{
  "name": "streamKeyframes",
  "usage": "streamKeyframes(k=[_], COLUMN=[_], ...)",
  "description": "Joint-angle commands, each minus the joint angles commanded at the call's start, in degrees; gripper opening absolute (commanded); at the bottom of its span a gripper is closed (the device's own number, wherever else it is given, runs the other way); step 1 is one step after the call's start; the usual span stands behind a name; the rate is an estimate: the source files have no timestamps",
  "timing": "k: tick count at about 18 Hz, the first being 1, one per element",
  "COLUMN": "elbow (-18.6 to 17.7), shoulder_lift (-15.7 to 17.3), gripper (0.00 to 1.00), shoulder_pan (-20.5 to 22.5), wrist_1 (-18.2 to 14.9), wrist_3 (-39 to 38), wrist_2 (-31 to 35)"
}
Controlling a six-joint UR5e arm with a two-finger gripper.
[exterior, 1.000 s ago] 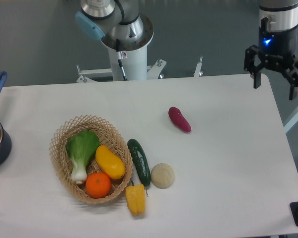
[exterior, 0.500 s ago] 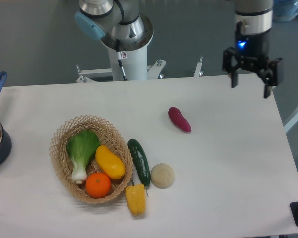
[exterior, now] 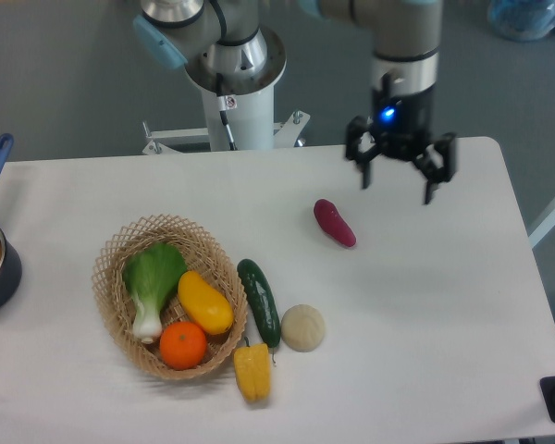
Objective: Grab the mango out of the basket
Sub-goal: 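Move the open gripper over the wicker basket toward the yellow mango, then lower the gripper onto the yellow mango inside the basket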
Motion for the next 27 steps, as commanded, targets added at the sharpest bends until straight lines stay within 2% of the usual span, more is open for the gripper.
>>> streamKeyframes(k=[5,7,9,11,13,18,21,27], elbow=[-2.02,-1.68,-1.50,-1.67,-1.67,-1.23,-0.62,-0.71], shoulder_lift=[-0.97,-3.16,-3.61,-4.40,-5.71,-10.19,-13.36,-15.12], gripper=[1.00,1.00,1.00,1.00,1.00,1.00,1.00,1.00], shoulder_pan=[-4.84,-8.00,-9.50,-10.38,-12.57,-17.49,-19.42,-20.40], wrist_1=[0.09,0.61,0.96,3.67,5.62,5.71,5.71,5.71], wrist_3=[-13.91,-26.71,-31.14,-37.46,-39.16,-39.34,-39.42,-41.43], wrist_2=[-0.53,-5.08,-5.80,-5.80,-5.63,-4.93,-1.68,0.09])
